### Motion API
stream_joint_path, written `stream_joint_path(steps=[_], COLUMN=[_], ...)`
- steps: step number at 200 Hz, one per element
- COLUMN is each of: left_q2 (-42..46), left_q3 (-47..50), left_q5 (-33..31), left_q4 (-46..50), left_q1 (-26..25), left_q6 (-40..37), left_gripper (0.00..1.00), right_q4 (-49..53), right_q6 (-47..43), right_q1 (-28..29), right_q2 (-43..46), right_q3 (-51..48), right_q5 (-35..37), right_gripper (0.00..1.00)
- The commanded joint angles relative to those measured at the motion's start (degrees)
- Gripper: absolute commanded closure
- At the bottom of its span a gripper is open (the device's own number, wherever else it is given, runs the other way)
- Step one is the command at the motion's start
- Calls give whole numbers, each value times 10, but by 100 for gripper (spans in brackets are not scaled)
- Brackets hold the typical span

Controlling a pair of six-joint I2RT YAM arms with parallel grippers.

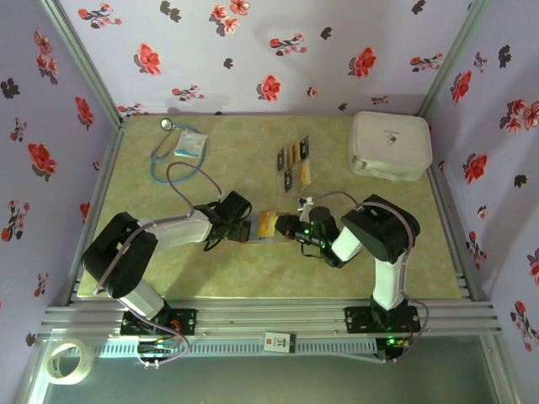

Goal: Put the credit cards into the card holder

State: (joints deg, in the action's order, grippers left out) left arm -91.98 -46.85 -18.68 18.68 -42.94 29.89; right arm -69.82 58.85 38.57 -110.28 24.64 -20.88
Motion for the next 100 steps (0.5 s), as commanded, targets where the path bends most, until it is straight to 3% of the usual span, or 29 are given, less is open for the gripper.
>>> stream_joint_path(steps=[1,100], left_q2=[-17,-19], left_q3=[7,7], left_q5=[-10,-10], left_q4=[10,9], left_q1=[2,2], left_q6=[10,10], left_gripper=[0,0], right_q4=[-8,-11], right_q6=[3,6], right_q1=[4,7], right_q2=[-11,-13], right_q3=[-11,-23], right_q5=[-5,-10], right_gripper=[100,100])
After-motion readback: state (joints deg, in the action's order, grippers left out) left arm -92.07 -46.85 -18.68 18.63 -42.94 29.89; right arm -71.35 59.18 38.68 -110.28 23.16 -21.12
